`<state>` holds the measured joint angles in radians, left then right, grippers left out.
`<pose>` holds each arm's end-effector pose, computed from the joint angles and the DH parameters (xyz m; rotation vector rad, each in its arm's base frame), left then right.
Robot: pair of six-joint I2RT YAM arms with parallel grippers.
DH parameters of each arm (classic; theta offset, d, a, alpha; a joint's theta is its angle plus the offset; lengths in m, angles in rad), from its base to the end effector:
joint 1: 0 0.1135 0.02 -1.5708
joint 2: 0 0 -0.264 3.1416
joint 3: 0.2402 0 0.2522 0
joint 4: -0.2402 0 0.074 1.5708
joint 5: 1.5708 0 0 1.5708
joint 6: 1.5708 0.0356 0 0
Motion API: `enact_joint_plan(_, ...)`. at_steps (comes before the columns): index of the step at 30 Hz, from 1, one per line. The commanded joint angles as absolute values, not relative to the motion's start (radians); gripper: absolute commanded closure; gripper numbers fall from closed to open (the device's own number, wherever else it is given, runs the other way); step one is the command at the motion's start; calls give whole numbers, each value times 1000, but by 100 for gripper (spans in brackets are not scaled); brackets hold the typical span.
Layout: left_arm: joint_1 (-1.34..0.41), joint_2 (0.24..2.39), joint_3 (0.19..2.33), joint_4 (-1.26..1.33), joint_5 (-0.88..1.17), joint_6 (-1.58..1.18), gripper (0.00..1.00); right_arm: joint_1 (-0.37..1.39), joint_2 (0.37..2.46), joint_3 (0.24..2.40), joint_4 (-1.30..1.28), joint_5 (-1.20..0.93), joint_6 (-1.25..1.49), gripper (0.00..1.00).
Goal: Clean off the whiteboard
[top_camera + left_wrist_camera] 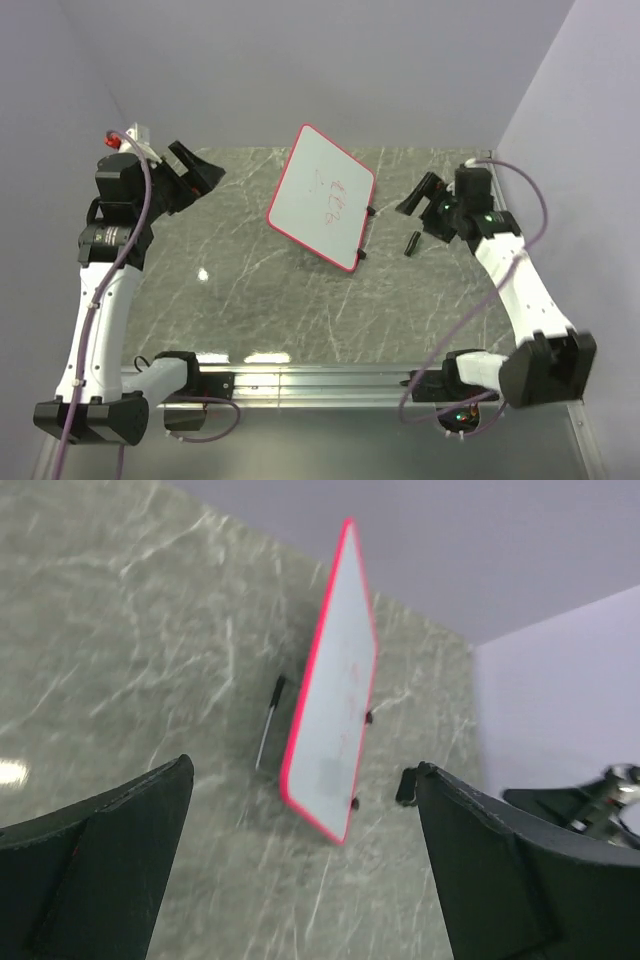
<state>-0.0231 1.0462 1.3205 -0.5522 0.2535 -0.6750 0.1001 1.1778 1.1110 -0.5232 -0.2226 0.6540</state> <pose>0.2114 -0.0138 0.4364 -0.4336 1.8514 -0.7151 0.2556 0.0336 0.3404 0.4793 2.1704 0.6667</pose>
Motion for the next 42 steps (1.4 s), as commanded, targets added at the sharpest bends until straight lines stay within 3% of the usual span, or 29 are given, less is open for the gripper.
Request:
enact_joint_plan(1,-23,991,1396,-675,206,-698,1,95,1270,1173,-739,-162,649,0)
enact_joint_plan(3,-23,935,1204,-645,160,-830,1,94,1317,1184,-759,-123,653,0)
enact_joint_plan(6,-3,928,999,-600,336,-854,1,92,1370,1183,-756,-58,660,1)
enact_joint_plan(10,-3,873,1060,-707,197,-810,1,74,1422,1172,-716,-92,661,5)
enact_joint_plan(12,-3,884,1100,-738,164,-801,1,66,1442,1175,-744,-2,684,7)
enact_joint_plan(14,-3,896,1101,-749,184,-795,5,37,1468,1174,-795,61,716,18)
enact_joint_plan(16,-3,882,1097,-747,204,-798,6,14,1485,1163,-799,103,727,37)
enact_joint_plan(19,-3,856,1098,-758,213,-798,5,5,1537,1157,-788,133,719,44)
enact_joint_plan(33,-3,808,1140,-900,155,-772,8,6,1753,1138,-621,37,745,44)
enact_joint_plan(42,-3,822,1146,-913,143,-769,9,38,1868,1282,-606,-40,736,44)
